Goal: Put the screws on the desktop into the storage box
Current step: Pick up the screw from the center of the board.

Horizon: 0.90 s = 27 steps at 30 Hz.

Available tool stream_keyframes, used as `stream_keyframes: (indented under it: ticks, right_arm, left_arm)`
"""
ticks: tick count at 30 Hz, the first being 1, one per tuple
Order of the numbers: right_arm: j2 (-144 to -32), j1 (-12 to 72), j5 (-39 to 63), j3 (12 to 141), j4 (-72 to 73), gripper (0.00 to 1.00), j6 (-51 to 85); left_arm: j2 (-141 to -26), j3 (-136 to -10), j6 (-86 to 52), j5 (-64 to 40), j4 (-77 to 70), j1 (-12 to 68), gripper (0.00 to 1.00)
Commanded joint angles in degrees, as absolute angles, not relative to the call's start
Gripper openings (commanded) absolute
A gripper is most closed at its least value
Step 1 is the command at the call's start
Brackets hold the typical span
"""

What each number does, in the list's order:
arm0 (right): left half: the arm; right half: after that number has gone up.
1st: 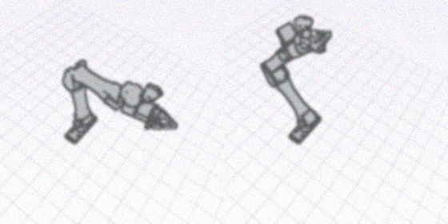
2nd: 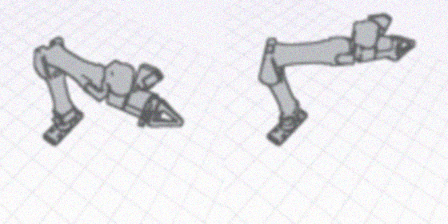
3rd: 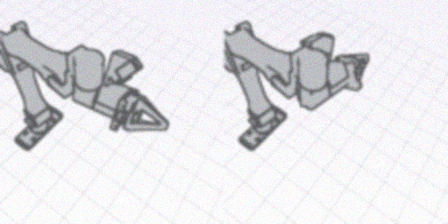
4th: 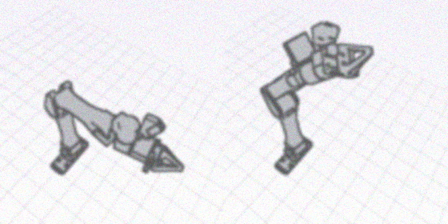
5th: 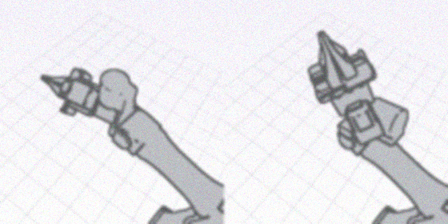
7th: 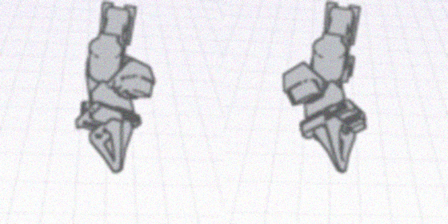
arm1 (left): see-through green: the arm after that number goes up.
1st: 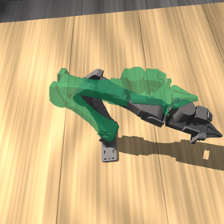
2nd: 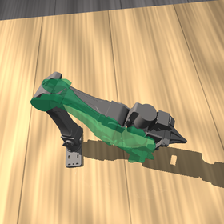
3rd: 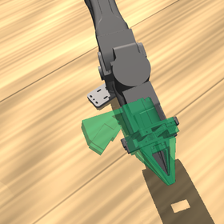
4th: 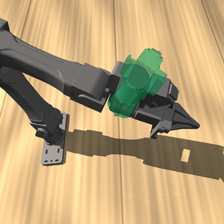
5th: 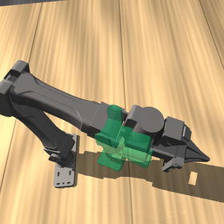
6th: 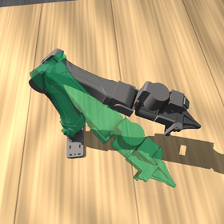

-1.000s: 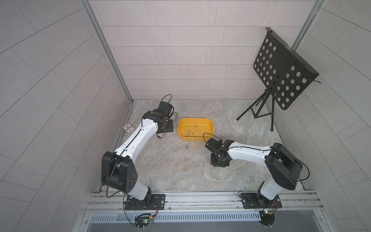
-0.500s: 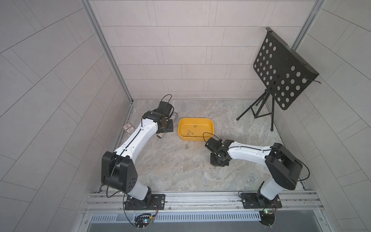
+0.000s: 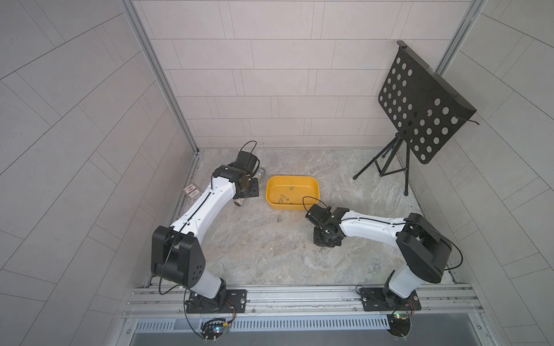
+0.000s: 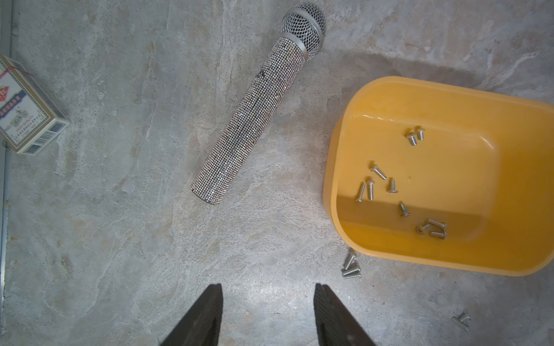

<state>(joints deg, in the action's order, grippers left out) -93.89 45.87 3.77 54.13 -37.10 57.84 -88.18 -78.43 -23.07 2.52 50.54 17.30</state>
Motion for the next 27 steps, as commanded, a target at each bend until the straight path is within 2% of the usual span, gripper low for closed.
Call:
stream_keyframes:
  ticks: [1,19,27]
  right_arm:
    - [-94.49,46.32,2.3,55.0,-38.43,0.21,57.57]
    - [-95.77,46.32,4.2,54.97,-38.05,0.14,57.15]
    - [-97.99,46.47,5.35,56.84,-39.92,0.24,55.1]
  left_arm:
    - [-88.75,-77.74,-23.16,2.4,50.58,16.79,0.56]
    - [-88.65,-77.7,-23.17,2.16,50.6,16.44,0.56]
    - [-88.67,-77.7,-23.21,2.03,50.61,16.44,0.56]
